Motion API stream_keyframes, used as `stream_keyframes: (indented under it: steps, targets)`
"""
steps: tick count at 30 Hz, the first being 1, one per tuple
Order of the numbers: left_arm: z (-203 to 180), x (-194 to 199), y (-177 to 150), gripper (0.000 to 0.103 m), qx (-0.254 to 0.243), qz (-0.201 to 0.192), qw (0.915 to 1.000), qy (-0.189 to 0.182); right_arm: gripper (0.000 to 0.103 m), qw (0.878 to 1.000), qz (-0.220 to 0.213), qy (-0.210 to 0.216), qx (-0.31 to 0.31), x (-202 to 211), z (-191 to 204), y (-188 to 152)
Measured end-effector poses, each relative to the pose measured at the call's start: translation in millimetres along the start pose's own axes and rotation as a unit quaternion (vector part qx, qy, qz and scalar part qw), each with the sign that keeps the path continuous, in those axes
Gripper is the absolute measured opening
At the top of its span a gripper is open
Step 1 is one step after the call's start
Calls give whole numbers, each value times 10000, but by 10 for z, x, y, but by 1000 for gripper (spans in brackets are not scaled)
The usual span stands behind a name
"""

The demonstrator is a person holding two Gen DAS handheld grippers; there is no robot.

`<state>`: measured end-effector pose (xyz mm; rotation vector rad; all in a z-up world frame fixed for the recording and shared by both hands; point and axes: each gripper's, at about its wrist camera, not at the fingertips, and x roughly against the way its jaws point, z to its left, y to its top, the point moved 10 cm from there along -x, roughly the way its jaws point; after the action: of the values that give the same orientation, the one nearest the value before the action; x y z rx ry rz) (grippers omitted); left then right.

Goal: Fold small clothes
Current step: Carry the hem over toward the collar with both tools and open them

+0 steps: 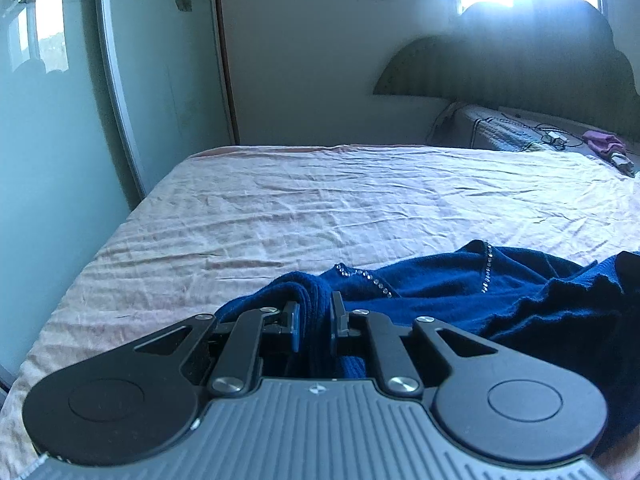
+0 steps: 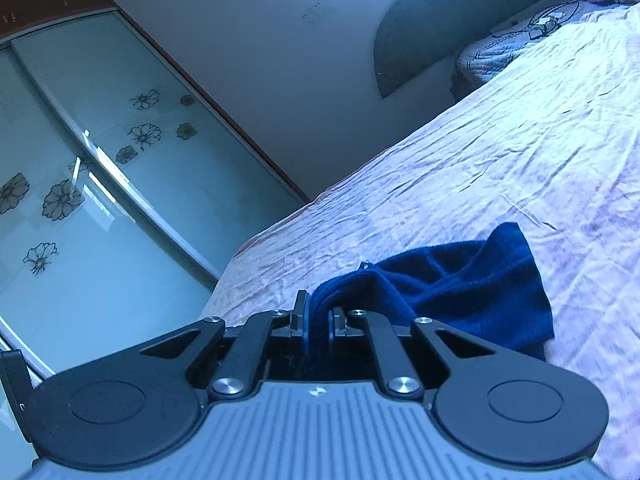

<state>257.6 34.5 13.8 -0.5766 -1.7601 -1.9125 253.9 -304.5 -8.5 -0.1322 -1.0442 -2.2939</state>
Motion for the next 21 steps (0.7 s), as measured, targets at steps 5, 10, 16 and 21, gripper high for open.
stream_keyframes:
  steps: [5,10,16,21]
  targets:
    - [4,-258,128,14,45,120,9999,11,9,10000,19,-85,-47,-197,-78,100]
    - [-4,-632,183,15,66,374,9993,-16,9,9997,138,-181,-80,-454,-175,163]
    - [11,-1137,76,25,186,899,9957,-139,11,9984,364,-278,-328,-787,-366,178]
    - [73,-1298,35,38,550,1121,9914,-384,12,9941,569,-324,-866,-1013,-599,164]
